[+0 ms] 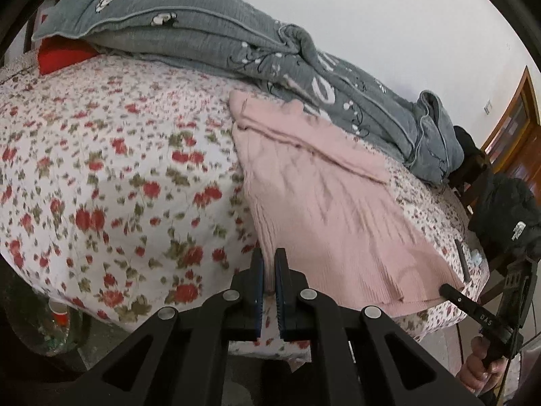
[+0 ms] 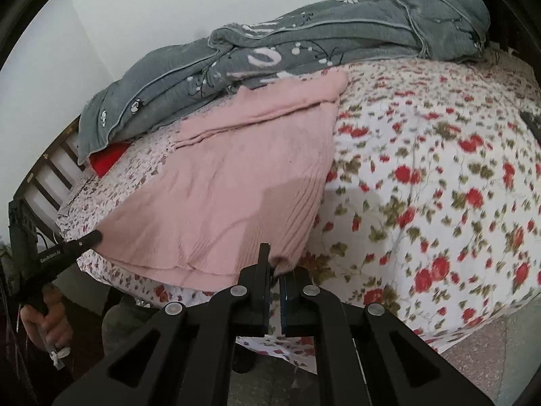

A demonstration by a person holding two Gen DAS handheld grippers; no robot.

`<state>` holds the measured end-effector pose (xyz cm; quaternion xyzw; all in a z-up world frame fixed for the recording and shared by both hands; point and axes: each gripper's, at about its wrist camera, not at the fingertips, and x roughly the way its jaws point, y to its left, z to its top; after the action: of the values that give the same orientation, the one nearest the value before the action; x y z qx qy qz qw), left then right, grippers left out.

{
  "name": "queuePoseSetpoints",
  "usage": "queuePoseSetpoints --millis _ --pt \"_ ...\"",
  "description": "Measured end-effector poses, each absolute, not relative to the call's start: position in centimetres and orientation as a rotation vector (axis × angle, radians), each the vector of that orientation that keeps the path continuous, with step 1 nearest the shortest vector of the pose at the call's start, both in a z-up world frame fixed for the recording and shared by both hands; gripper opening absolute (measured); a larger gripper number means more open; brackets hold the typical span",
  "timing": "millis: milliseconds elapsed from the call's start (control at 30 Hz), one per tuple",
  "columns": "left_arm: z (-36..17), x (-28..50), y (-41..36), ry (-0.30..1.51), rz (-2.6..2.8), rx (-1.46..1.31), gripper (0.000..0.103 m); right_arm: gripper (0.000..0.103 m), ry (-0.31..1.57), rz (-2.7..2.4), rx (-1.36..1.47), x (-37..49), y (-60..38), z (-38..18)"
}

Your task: Fold small clothes

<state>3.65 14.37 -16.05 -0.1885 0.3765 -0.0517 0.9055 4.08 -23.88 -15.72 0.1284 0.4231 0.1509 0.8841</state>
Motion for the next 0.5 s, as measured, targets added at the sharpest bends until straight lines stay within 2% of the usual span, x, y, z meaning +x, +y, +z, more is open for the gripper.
queuePoseSetpoints --millis 500 --pt "-11.0 9.1 14.8 0.701 -0.103 -0.375 0.007 0.004 0.818 0.290 0.275 9.9 -23.7 -11.1"
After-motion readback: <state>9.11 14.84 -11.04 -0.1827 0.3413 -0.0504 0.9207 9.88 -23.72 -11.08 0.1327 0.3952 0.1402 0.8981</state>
